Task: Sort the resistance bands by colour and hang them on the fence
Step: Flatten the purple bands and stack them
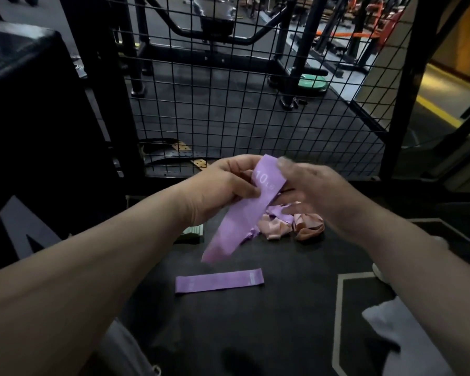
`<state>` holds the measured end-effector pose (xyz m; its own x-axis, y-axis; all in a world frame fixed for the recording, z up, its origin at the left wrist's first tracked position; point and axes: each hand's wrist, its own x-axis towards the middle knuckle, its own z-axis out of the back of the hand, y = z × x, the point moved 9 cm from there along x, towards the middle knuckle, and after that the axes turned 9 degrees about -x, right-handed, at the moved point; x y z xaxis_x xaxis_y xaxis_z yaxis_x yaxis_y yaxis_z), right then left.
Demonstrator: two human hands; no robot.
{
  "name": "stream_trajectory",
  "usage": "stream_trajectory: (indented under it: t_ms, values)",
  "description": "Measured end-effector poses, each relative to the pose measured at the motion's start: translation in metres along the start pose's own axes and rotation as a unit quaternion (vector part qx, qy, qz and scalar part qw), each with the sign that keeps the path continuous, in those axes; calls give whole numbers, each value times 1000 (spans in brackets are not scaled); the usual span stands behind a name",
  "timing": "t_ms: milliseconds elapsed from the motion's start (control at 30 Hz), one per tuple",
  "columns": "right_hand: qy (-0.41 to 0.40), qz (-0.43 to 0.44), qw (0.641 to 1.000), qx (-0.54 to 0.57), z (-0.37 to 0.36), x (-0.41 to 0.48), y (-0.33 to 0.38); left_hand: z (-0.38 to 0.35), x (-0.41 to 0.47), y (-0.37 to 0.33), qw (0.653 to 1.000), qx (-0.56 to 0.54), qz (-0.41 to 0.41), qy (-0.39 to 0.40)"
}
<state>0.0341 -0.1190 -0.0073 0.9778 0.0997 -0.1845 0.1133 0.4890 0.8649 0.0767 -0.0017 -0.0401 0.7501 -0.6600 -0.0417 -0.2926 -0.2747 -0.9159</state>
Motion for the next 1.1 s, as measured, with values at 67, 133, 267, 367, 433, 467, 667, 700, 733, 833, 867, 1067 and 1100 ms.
stream_trajectory:
  t_ms: [67,133,267,367,433,467,667,700,733,833,867,1067,1100]
  values:
    - [-81,29,996,-25,9,1,8,1,1,-2,1000,-2,-10,-14]
    - [-145,45,988,-29,19,2,11,6,1,-6,999,1,-24,-42]
    - [-135,67,988,38,18,4,25,14,-2,-9,997,8,-32,-65]
    - [-107,87,986,97,16,-1,45,6,-3,-3,999,52,-12,-5]
    - [-110,83,978,155,22,-1,52,1,-3,4,996,90,5,23]
    - [-119,74,973,184,28,0,52,-1,-3,7,995,100,8,28]
    - [-227,21,923,309,78,7,28,-2,-8,17,992,110,43,33]
    - [-246,13,910,332,87,7,20,1,-9,19,991,116,53,25]
    - [-263,7,899,351,95,7,12,4,-11,21,990,120,65,19]
    - [-312,-8,874,373,111,4,-12,7,-15,26,986,127,103,17]
    - [-328,-14,869,371,115,3,-19,8,-16,27,984,134,113,12]
    - [-386,-57,847,361,129,-9,-57,38,-20,27,975,78,145,-151]
    - [-386,-61,845,364,128,-11,-60,45,-20,27,970,58,144,-185]
